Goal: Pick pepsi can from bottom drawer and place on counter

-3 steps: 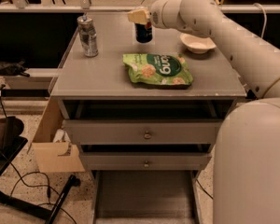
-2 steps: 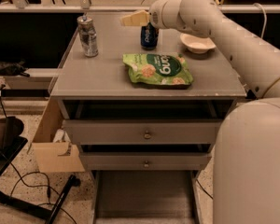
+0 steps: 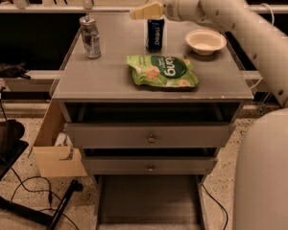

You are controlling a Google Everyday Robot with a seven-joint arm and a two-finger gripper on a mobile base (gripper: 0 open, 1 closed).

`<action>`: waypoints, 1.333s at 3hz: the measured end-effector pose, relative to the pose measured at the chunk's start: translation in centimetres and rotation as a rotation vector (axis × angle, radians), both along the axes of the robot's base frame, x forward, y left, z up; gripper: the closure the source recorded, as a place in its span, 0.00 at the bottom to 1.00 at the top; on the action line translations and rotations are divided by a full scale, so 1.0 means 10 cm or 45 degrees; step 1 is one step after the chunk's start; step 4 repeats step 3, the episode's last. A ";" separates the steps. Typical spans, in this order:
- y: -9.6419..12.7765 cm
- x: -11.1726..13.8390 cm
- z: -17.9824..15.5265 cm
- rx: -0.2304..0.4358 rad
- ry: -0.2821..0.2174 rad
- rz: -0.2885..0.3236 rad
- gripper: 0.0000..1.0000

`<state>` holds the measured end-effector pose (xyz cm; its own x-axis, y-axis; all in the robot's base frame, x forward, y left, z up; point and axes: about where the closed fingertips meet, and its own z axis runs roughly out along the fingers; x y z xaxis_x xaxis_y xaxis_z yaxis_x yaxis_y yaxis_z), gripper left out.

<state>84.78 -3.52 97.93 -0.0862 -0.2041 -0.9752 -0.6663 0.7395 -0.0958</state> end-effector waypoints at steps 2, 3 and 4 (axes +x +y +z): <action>-1.28 -1.41 1.02 -0.148 -0.205 0.163 0.00; -1.78 -1.96 1.15 -0.235 -0.222 0.040 0.00; -1.78 -1.96 1.15 -0.235 -0.222 0.040 0.00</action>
Offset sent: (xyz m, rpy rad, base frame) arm -0.2012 -0.1939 0.1273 -0.1726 -0.2019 0.1716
